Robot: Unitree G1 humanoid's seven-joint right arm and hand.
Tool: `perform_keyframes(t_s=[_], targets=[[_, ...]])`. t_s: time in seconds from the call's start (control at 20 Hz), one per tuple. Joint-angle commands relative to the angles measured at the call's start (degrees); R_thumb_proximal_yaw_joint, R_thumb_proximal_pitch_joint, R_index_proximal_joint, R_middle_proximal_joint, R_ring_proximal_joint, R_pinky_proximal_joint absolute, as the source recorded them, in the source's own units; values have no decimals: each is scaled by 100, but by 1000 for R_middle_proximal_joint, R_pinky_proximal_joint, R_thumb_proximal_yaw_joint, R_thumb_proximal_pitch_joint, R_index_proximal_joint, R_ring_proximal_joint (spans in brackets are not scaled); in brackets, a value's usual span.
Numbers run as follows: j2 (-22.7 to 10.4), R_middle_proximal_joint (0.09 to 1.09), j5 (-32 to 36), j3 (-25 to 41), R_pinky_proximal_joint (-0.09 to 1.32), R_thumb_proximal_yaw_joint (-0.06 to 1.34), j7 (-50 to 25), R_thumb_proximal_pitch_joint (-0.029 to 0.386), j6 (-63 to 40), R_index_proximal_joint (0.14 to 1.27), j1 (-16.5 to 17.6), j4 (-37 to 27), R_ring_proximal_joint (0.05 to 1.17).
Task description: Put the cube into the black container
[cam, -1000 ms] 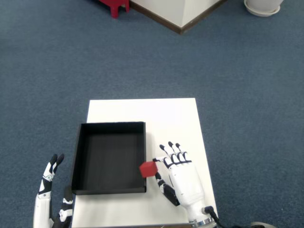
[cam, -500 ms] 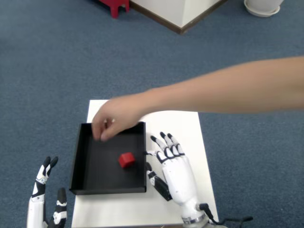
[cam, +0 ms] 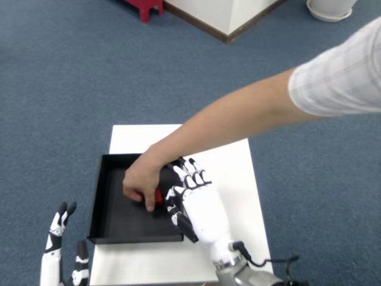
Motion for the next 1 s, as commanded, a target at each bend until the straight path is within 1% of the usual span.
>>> perform_keyframes(t_s=[0.05, 0.1, 0.15, 0.2, 0.25, 0.35, 0.75, 0.95, 1.0], targets=[[-15, 213, 142, -79, -51, 996, 60, 184, 95, 789, -234, -247, 96], [-15, 200, 186, -61, -54, 804, 160, 153, 85, 643, -157, -191, 94], [-14, 187, 216, -34, -58, 680, 240, 129, 67, 565, -64, -105, 90], [-14, 181, 234, -11, -61, 644, 280, 125, 41, 562, 18, -7, 87], [-10, 178, 243, 2, -63, 637, 289, 129, 6, 598, 82, 81, 86], [28, 176, 260, 8, -67, 640, 278, 137, -79, 617, 149, 202, 85], [54, 168, 339, 56, -74, 668, 292, 155, -436, 610, 267, 682, 78], [81, 166, 307, 135, -74, 675, 77, 159, -586, 604, 488, 863, 76], [67, 165, 283, 158, -75, 671, -48, 159, -638, 602, 589, 905, 75]])
